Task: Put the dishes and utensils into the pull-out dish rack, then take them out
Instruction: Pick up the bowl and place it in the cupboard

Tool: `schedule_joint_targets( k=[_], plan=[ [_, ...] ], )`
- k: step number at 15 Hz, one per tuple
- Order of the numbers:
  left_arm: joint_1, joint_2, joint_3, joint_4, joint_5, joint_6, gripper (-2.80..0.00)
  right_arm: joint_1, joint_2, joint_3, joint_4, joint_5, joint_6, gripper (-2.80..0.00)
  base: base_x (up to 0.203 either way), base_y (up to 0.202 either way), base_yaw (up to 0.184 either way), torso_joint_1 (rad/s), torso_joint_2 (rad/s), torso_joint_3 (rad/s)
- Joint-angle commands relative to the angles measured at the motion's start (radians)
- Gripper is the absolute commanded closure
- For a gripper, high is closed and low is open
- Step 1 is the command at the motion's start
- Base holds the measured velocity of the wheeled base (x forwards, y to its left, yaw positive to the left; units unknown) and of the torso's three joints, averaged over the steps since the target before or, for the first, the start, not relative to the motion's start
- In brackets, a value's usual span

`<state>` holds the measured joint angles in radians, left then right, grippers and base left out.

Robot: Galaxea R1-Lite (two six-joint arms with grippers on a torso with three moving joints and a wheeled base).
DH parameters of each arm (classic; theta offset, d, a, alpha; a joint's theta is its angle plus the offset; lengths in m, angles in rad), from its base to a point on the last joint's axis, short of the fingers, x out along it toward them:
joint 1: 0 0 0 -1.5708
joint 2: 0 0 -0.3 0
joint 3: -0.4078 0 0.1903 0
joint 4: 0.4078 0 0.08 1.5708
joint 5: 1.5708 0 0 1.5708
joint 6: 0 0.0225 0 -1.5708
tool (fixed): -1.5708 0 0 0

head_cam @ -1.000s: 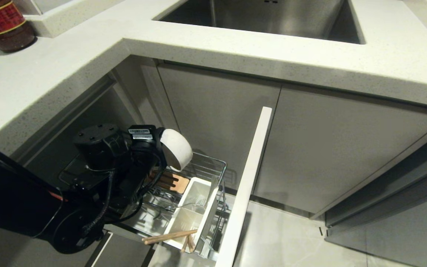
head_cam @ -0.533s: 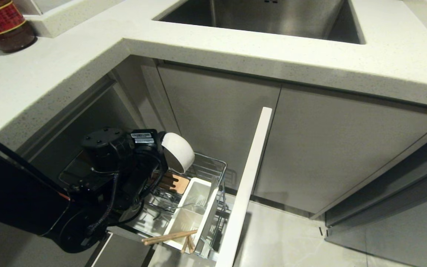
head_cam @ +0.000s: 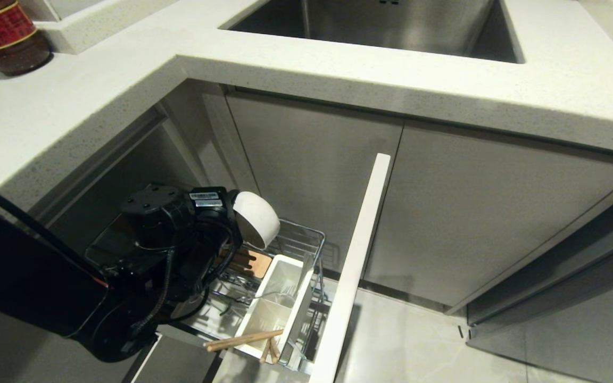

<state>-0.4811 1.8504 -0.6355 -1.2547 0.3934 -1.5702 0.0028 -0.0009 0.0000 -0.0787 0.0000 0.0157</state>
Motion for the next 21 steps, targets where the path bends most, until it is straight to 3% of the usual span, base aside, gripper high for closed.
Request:
schedule_joint_targets(
  k=[1,8,9,16,21],
  plan=[
    [-0.001,0.012,0.000,-0.006,0.002,-0.010,0.00,0.000,0.001,0.026,-0.001,0.000,0.000,0.00,0.000,0.000,0.000,0.000,0.00,0.000],
    [-0.001,0.013,0.002,-0.005,0.001,-0.011,0.00,0.000,0.001,0.026,-0.001,0.000,0.000,0.00,0.000,0.000,0.000,0.000,0.00,0.000],
    [-0.001,0.013,0.000,-0.004,0.001,-0.011,-2.80,0.000,0.001,0.027,-0.001,0.000,0.000,0.00,0.000,0.000,0.000,0.000,0.00,0.000],
    [-0.007,-0.049,0.000,0.093,0.007,-0.005,-2.80,0.000,0.001,0.026,-0.001,0.000,0.000,0.00,0.000,0.000,0.000,0.000,0.00,0.000],
    [-0.043,-0.244,-0.011,0.438,0.009,-0.002,-2.80,0.000,0.001,0.026,-0.001,0.000,0.000,0.00,0.000,0.000,0.000,0.000,0.00,0.000]
  ],
)
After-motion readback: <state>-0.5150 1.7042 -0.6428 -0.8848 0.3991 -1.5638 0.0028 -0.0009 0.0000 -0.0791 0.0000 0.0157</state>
